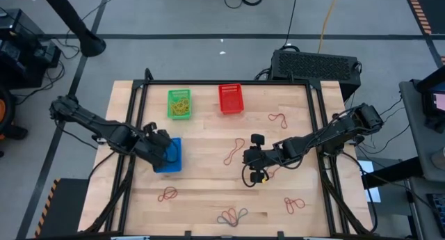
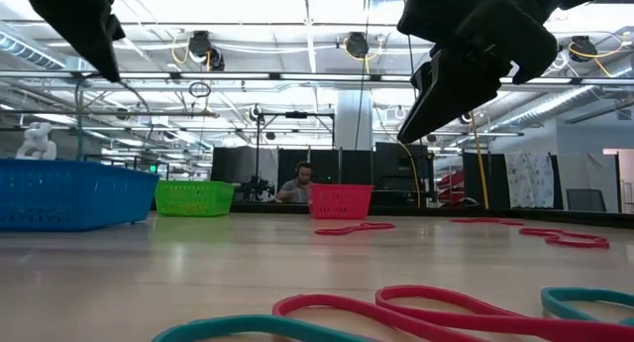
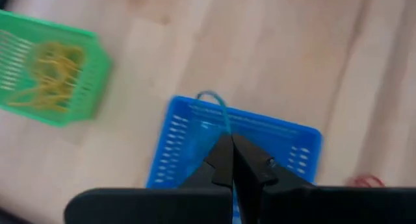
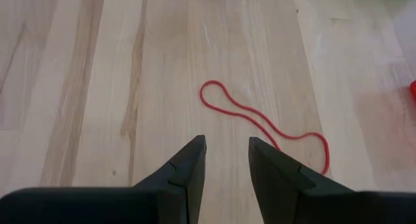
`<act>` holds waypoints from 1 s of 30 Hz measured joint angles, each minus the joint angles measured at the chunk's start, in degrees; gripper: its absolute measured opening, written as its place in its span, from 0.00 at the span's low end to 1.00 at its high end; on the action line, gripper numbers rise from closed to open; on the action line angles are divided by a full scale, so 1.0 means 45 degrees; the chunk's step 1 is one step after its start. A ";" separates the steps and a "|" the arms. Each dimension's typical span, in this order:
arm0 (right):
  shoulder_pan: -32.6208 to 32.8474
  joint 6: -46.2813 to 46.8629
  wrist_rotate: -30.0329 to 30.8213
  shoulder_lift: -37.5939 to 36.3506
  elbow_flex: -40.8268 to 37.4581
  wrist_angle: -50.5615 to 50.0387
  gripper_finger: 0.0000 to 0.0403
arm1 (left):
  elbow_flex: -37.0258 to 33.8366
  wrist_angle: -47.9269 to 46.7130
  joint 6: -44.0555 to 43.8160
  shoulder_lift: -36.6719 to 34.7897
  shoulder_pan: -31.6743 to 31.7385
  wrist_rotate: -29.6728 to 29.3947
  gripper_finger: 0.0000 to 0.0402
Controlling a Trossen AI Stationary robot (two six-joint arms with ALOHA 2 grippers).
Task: Sort rubber bands into baskets
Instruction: Put the blue rubber band into the blue bin
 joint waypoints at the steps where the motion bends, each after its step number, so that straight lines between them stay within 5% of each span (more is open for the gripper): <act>1: -0.0003 0.0000 0.0000 0.0000 0.0000 0.0000 0.27 | 0.0000 0.0084 0.0000 0.0121 0.0000 0.0322 0.00; 18: -0.0003 0.0049 -0.0002 0.0000 0.0000 -0.0008 0.27 | 0.0000 -0.0574 0.0013 0.2374 0.0000 0.1404 0.06; 30: -0.0004 0.0053 -0.0001 0.0000 0.0000 0.0014 0.27 | 0.0000 -0.1550 0.0019 0.2733 0.0005 -0.0129 0.26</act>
